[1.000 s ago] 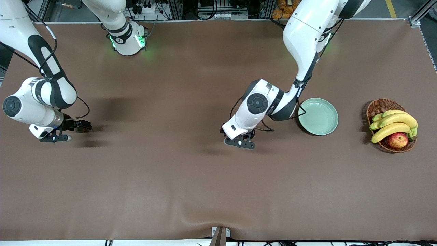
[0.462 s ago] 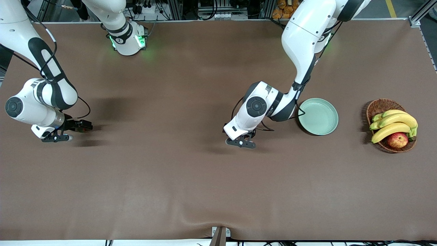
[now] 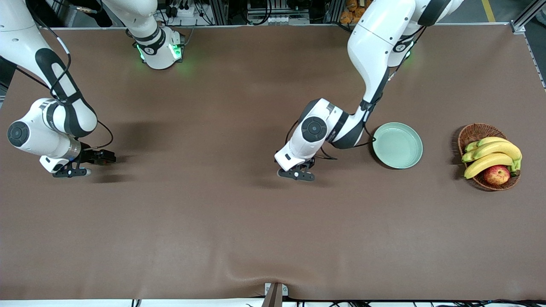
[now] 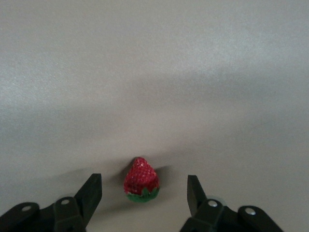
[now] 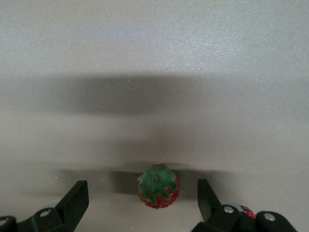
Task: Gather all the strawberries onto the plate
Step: 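Lower the left gripper over the strawberry while the right gripper returns, then grasp the strawberry with the left gripper while the right gripper grasps another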
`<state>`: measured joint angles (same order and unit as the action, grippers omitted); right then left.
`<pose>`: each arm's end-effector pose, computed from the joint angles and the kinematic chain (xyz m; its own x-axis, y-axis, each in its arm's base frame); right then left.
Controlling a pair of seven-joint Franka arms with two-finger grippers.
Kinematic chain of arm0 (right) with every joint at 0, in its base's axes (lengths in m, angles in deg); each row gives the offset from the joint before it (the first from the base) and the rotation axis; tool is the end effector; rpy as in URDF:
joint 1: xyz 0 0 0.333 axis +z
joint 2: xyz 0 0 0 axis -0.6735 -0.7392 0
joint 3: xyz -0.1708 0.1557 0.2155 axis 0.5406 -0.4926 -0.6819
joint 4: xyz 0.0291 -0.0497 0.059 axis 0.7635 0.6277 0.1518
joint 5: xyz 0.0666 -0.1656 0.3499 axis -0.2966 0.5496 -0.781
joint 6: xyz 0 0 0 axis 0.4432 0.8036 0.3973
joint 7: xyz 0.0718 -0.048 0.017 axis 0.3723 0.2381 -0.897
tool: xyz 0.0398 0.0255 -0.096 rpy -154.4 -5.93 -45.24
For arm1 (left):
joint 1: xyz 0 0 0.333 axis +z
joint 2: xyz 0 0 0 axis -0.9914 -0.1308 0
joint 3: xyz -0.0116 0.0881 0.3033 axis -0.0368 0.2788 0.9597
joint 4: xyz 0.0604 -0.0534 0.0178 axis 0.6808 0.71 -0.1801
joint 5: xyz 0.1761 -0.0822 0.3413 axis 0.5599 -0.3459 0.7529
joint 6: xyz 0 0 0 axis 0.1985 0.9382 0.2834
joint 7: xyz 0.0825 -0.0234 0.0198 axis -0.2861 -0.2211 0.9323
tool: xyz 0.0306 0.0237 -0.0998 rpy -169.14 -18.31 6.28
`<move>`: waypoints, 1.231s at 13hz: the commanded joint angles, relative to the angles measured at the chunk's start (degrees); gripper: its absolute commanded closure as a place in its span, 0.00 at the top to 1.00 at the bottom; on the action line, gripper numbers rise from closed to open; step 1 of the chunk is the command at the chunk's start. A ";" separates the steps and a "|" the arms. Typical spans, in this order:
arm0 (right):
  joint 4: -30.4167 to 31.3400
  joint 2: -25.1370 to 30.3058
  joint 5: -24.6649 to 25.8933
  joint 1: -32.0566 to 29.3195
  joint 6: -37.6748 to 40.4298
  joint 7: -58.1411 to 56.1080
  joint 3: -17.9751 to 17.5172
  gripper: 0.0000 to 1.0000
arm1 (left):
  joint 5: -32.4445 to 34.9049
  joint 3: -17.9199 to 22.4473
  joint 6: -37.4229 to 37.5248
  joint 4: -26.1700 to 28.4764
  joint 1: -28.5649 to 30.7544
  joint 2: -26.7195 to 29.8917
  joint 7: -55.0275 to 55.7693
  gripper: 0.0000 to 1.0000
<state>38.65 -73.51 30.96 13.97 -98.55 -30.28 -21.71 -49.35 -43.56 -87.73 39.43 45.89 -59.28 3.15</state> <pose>0.5287 -0.1758 0.1775 0.9938 0.0545 -0.0974 0.0490 -0.9971 -0.0581 0.5386 -0.4492 0.1952 0.9897 -0.1434 0.0018 -0.1420 -0.9773 0.1571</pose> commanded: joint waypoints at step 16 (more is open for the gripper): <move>-3.20 3.91 1.24 -1.86 -0.59 -13.03 -9.14 0.00 | 2.95 0.56 0.59 -0.06 0.03 0.05 0.83 0.13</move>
<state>36.33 -71.62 31.33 13.04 -98.98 -39.44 -27.26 -48.28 -43.43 -87.72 39.58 45.86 -60.19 3.14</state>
